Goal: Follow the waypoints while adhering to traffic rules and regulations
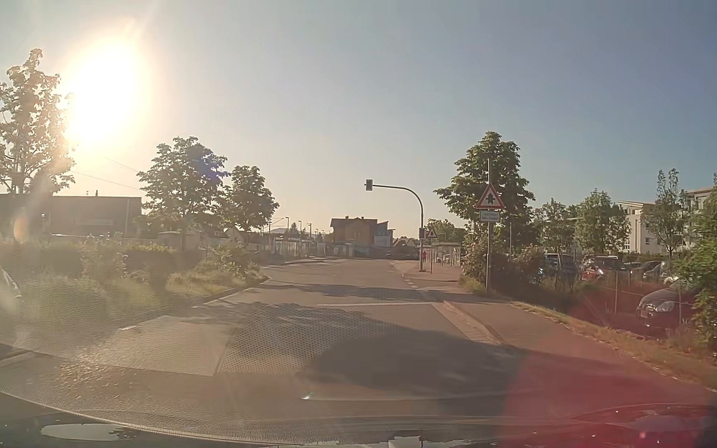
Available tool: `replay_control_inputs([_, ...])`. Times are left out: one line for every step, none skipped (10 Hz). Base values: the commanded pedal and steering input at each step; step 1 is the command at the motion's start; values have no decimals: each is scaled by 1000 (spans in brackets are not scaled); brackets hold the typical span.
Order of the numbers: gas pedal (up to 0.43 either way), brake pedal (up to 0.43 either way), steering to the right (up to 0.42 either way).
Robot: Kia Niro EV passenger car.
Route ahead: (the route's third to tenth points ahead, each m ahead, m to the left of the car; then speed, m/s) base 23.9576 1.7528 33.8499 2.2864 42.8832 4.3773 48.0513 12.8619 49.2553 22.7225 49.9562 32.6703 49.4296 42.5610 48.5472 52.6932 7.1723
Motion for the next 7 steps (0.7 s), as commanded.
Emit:
replay_control_inputs([0,0,2])
replay_control_inputs([0,0,2])
replay_control_inputs([0,0,2])
replay_control_inputs([8,0,2])
replay_control_inputs([8,0,2])
replay_control_inputs([8,0,2])
replay_control_inputs([8,0,2])
